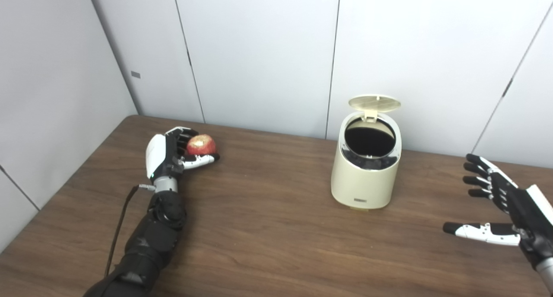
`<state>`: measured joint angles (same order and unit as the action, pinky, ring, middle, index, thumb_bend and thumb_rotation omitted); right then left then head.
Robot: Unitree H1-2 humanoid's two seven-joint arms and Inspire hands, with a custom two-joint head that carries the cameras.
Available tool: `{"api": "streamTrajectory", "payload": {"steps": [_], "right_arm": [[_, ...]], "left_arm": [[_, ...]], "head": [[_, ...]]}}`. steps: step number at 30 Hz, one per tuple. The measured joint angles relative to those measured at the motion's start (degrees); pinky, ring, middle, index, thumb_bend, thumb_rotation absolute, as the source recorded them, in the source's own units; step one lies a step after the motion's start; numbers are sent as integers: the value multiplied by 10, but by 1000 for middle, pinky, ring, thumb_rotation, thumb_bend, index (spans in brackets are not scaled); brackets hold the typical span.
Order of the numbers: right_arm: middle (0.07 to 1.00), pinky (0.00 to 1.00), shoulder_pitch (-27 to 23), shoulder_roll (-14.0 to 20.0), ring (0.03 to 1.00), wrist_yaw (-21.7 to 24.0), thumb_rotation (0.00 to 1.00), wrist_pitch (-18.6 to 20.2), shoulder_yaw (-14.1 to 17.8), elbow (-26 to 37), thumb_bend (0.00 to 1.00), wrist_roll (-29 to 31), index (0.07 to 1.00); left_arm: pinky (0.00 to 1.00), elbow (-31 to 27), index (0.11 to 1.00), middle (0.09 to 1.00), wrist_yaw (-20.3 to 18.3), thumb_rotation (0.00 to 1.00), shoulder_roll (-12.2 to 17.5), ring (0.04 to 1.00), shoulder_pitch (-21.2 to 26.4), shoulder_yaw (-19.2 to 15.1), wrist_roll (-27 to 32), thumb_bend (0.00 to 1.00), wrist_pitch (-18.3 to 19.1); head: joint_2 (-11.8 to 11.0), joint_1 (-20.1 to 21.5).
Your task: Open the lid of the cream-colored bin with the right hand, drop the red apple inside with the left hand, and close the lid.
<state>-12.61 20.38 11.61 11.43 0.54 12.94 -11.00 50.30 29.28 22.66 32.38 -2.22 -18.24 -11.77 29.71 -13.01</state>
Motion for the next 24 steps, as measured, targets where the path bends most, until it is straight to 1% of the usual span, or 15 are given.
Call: {"api": "streamTrajectory", "payload": {"steps": [1,2,3,5,10,14,18,21,24], "right_arm": [[893,780,0,0,831,0,0,0,0,0,719,0,902],[888,773,0,0,825,0,11,0,0,0,719,-1,899],[888,773,0,0,825,0,11,1,0,0,719,-2,899],[886,766,0,0,823,0,9,1,0,0,719,-3,898],[890,780,0,0,828,0,6,1,0,0,714,-4,900],[887,779,0,0,829,0,7,1,0,0,714,-4,897],[887,779,0,0,829,0,7,1,0,-1,716,-4,897],[893,792,-1,0,836,0,2,1,0,-4,717,-3,902],[896,800,-1,0,844,-1,0,0,0,-13,722,-2,905]], "left_arm": [[476,0,529,458,0,4,0,496,0,0,1,569,0],[406,0,509,459,0,0,0,452,0,1,1,534,0],[406,1,509,459,0,0,0,452,0,1,1,534,-1],[369,7,486,476,0,0,0,420,0,4,1,528,-8],[356,26,483,477,0,0,1,409,9,8,3,526,-25],[326,34,492,466,2,0,2,386,13,9,3,525,-44],[310,34,499,455,20,0,2,375,12,10,0,525,-65],[305,26,503,448,32,0,2,364,10,15,-10,524,-69],[319,-9,499,452,41,0,1,376,-5,17,-21,525,-67]], "head": [[0,0],[0,0],[0,0],[0,3],[-1,3],[-3,3],[-5,2],[-5,2],[-7,3]]}}
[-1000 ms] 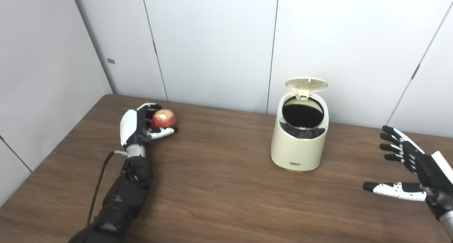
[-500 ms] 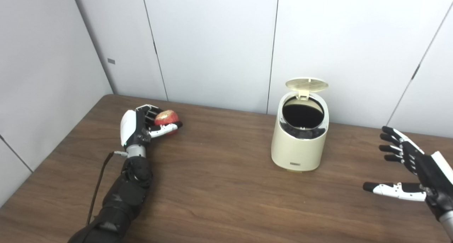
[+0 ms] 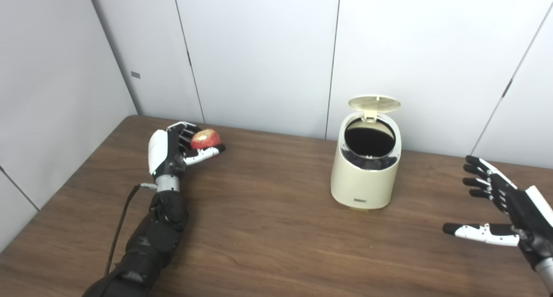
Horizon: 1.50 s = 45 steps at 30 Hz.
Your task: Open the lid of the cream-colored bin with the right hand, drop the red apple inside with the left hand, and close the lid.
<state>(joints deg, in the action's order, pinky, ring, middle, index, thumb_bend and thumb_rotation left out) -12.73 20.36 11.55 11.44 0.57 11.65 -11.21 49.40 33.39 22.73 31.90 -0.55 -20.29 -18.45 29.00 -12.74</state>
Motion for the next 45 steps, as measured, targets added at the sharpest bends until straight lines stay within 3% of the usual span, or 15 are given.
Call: {"api": "streamTrajectory", "payload": {"steps": [6,15,21,24,32,37,45], "right_arm": [[896,779,-1,0,840,-2,28,-6,-1,-9,724,-1,908],[903,777,-6,-1,852,-5,90,-44,-3,-64,730,1,922],[899,738,-17,-4,845,-7,168,-72,-8,-88,732,-1,913],[892,743,-22,-6,838,-12,202,-79,-11,-93,741,-8,906],[887,721,-26,-14,833,-24,260,-87,-16,-113,760,-19,904],[884,705,-34,-23,835,-24,245,-93,-24,-125,765,-22,895],[875,713,-41,-28,827,-28,232,-93,-27,-125,769,-30,886]], "left_arm": [[323,-95,497,447,-8,0,-2,385,-26,-9,0,526,21],[373,-258,507,415,-62,0,-5,356,-45,-14,-8,522,67],[290,-342,485,473,-105,0,-25,390,-52,-12,-19,527,97],[321,-363,480,483,-130,0,-33,399,-52,-10,-19,527,104],[287,-412,480,481,-202,0,-49,387,-52,23,-27,526,113],[367,-428,474,494,-221,0,-75,420,-52,35,-29,526,117],[306,-440,475,492,-233,0,-98,408,-40,44,-44,526,120]], "head": [[-3,6],[-9,26],[-12,41],[-17,53],[-23,69],[-26,76],[-28,89]]}}
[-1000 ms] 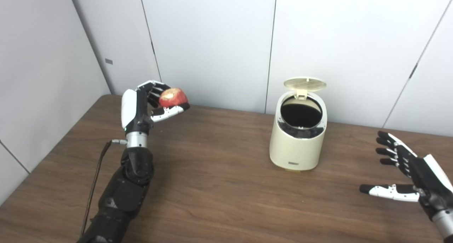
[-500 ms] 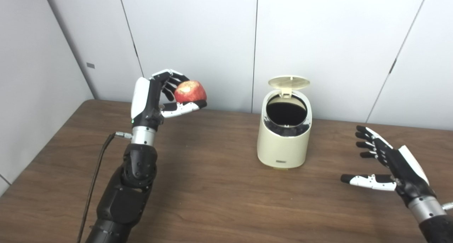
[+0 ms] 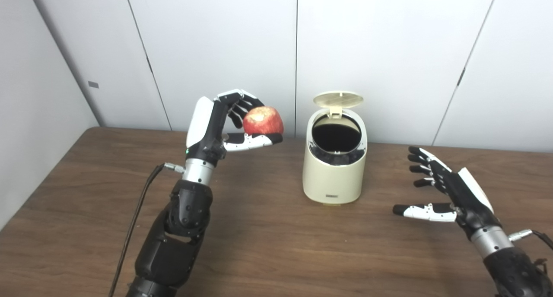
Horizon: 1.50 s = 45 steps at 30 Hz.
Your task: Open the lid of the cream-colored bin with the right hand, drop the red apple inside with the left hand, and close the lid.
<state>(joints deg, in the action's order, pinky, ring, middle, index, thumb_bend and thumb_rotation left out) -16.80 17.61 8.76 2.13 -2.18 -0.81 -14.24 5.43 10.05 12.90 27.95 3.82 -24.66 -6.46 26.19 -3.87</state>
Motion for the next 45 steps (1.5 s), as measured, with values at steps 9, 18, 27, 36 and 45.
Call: {"api": "streamTrajectory", "payload": {"steps": [9,18,27,36,45], "right_arm": [[875,752,0,-1,826,-4,223,0,-3,4,758,-13,890],[875,749,0,-10,825,-6,207,2,-5,8,751,-21,890],[874,755,1,-13,822,-6,213,2,-5,11,752,-28,892],[872,729,1,-15,813,-6,198,4,-8,14,753,-35,889],[869,740,1,-17,812,-6,197,15,-9,24,750,-37,888]], "left_arm": [[295,2,476,492,-11,0,-23,404,12,5,3,526,-8],[281,9,478,482,-11,0,-55,384,21,12,-4,527,-9],[268,23,482,473,-8,0,-68,377,30,17,-4,526,-13],[266,65,484,469,-4,0,-79,380,42,25,-4,527,-42],[281,140,481,477,34,0,-85,381,68,38,-22,527,-104]], "head": [[-3,9],[-4,17],[-3,25],[-1,33],[-2,40]]}}
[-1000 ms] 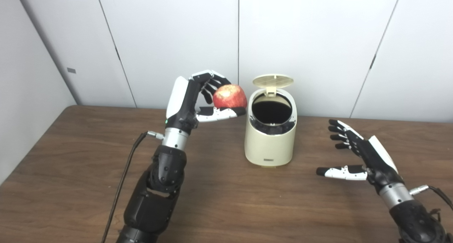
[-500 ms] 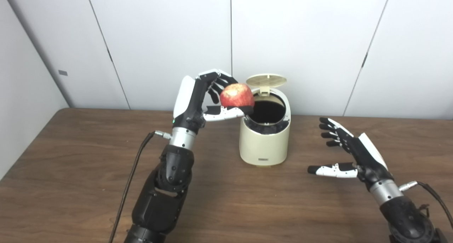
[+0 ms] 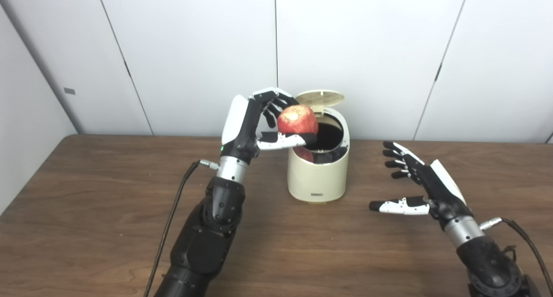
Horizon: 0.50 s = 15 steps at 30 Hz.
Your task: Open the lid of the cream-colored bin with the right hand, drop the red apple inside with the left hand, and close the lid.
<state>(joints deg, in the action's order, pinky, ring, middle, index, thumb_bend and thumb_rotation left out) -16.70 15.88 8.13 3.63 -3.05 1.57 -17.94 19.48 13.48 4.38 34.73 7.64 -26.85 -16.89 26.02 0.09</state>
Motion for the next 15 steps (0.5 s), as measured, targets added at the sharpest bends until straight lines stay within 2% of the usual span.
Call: {"api": "streamTrajectory", "payload": {"steps": [9,15], "right_arm": [[876,720,0,-1,814,0,210,9,-1,8,751,-4,890],[875,721,0,-2,812,0,215,9,-2,8,755,-5,889]], "left_arm": [[307,49,482,477,30,0,-13,396,18,11,-29,527,-17],[260,84,484,474,67,0,-16,366,29,25,-55,527,-30]], "head": [[1,3],[2,6]]}}
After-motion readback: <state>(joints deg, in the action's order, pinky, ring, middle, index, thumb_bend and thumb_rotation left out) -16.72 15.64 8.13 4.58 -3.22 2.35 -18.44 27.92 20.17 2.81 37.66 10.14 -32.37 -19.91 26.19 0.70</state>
